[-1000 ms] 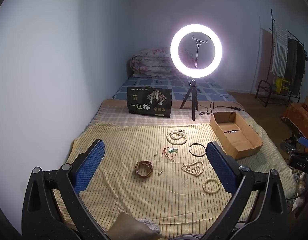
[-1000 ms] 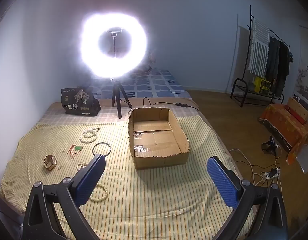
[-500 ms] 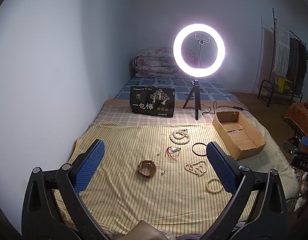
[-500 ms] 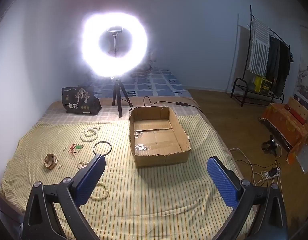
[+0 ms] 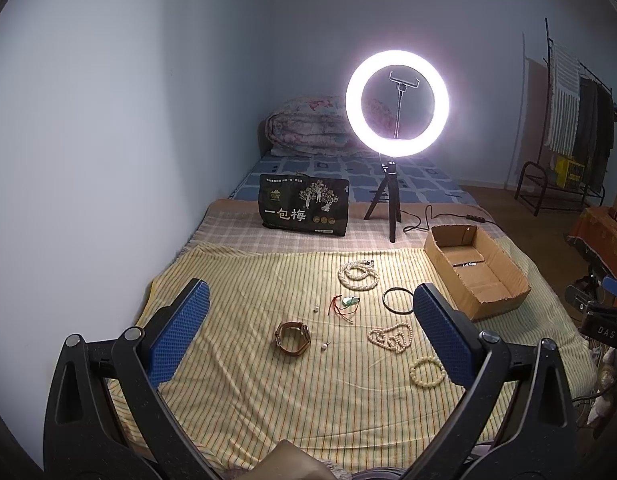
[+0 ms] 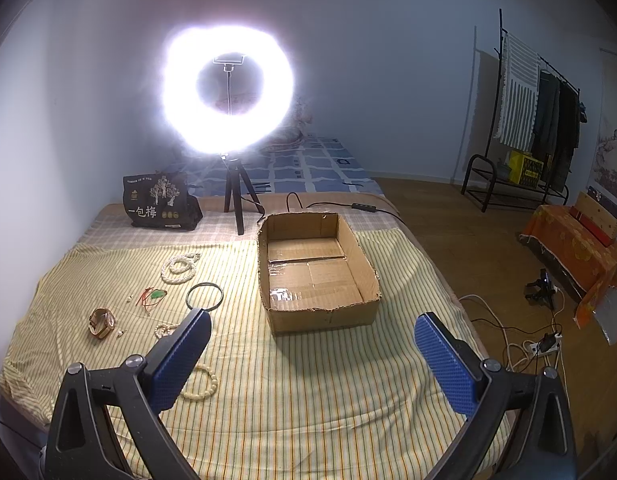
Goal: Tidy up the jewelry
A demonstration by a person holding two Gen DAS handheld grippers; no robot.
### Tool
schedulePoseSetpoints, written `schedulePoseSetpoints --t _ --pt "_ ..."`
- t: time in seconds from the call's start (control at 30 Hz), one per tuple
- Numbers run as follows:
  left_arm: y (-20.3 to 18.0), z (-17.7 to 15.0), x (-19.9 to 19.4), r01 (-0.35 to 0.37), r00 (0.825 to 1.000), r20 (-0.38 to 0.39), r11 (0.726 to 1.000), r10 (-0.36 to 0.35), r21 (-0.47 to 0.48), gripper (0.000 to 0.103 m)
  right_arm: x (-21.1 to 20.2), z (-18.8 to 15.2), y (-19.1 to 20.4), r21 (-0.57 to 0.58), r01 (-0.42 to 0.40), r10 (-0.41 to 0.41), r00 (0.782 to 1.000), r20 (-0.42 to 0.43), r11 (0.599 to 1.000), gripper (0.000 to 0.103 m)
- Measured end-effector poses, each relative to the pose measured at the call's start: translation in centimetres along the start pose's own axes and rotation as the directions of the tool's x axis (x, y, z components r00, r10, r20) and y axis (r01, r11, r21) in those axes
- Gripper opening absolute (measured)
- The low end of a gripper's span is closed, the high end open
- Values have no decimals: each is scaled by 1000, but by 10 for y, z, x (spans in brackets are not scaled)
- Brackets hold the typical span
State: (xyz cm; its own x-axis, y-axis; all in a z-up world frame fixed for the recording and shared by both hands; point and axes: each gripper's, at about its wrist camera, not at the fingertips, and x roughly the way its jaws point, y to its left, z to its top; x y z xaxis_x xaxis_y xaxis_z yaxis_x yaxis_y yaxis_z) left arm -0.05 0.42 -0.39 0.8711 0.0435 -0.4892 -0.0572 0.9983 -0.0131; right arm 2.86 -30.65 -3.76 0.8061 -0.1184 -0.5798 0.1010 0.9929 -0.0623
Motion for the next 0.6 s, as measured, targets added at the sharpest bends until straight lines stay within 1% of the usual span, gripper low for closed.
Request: schedulePoseSetpoints --t 0.6 --pt "-5 3 -4 7 1000 10 1000 -7 -1 103 -1 -1 0 -3 2 -2 1000 1 1000 103"
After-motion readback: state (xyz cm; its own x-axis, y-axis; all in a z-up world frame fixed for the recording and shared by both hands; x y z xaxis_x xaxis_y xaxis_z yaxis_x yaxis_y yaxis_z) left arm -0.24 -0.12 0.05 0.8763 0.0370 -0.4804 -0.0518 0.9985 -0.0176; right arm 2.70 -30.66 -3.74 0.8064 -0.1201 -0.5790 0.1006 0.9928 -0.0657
